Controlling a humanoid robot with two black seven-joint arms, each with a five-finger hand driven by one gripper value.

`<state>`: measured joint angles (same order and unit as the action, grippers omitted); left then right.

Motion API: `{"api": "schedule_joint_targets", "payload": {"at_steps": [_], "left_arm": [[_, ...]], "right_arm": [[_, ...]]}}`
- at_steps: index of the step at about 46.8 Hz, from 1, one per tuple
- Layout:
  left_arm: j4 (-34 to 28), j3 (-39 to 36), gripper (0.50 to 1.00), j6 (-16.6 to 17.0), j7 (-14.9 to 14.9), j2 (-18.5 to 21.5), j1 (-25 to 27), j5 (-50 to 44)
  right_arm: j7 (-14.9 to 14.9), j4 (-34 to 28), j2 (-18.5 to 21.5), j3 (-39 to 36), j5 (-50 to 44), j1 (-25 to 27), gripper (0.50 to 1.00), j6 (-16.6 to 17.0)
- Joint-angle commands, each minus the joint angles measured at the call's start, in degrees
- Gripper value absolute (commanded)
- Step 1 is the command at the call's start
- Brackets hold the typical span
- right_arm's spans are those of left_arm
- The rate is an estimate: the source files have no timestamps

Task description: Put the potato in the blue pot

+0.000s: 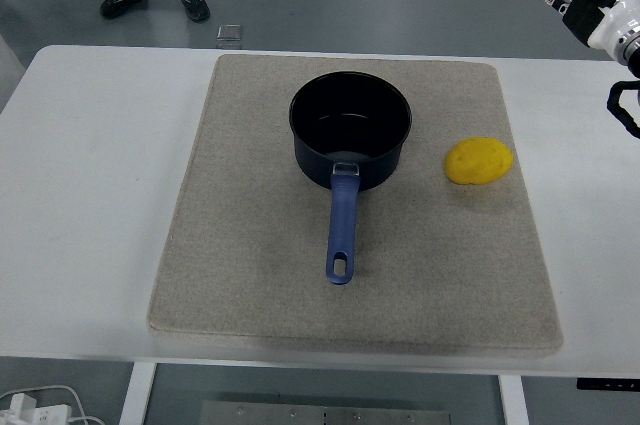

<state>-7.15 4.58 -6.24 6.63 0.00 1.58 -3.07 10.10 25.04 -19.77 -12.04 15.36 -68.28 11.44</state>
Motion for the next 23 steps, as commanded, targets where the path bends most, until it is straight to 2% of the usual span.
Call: {"api": "schedule_joint_targets", "payload": {"at_steps": [1, 11, 23], "left_arm": [[-0.06, -0.01, 1.000, 0.00, -0.04, 0.00, 0.00, 0.00], [-0.06, -0.01, 1.000, 0.00, 0.05, 0.00, 0.00, 0.00], [-0.06, -0.01, 1.000, 0.00, -0.04, 0.00, 0.00, 0.00]], "right_arm": [[0.01, 0.00, 0.08, 0.08, -0.16, 0.16, 0.928, -0.02], [1.15, 0.09, 0.70, 0.43, -0.16, 1.75, 0.928, -0.02], [1.15, 0.09, 0.79, 0.61, -0.25, 2.27, 0.928, -0.02]]}}
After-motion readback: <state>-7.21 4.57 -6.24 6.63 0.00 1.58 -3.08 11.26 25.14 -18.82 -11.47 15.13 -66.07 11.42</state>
